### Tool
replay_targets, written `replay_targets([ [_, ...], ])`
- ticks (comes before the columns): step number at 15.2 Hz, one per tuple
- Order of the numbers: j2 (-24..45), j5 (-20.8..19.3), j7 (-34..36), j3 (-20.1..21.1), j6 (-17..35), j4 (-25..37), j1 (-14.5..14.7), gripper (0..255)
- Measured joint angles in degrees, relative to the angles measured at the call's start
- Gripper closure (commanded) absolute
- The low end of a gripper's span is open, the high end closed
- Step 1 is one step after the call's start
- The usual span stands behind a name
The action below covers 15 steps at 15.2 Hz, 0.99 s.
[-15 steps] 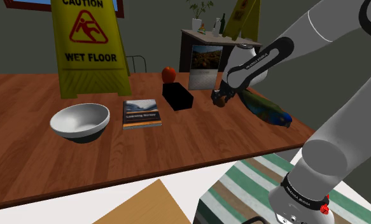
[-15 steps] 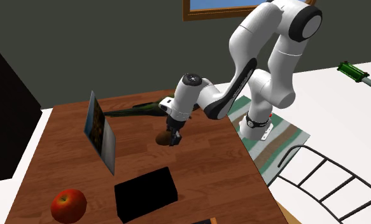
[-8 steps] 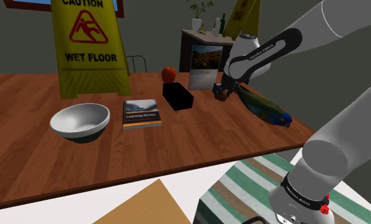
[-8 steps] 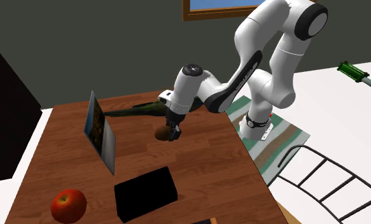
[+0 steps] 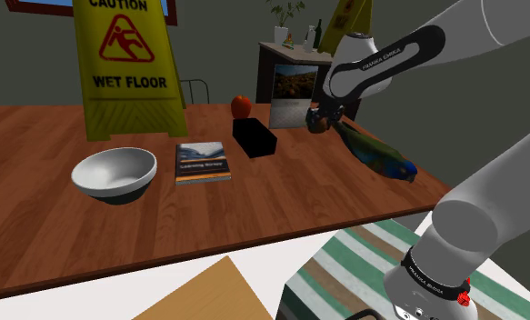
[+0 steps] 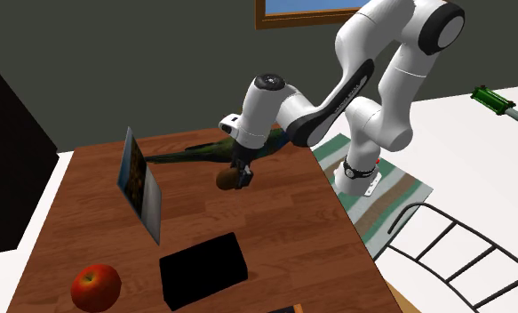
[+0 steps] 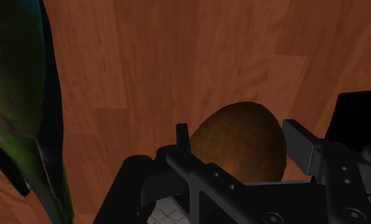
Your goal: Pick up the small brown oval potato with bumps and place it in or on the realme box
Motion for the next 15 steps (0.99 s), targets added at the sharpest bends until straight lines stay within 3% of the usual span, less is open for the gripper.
replay_targets([
  [9, -3.11, 1.03, -1.32, -0.04, -7.43, 4.37, 0.34, 255],
  [15, 3.68, 0.42, 4.77, 3.95, -9.29, 12.31, 2.35, 255],
])
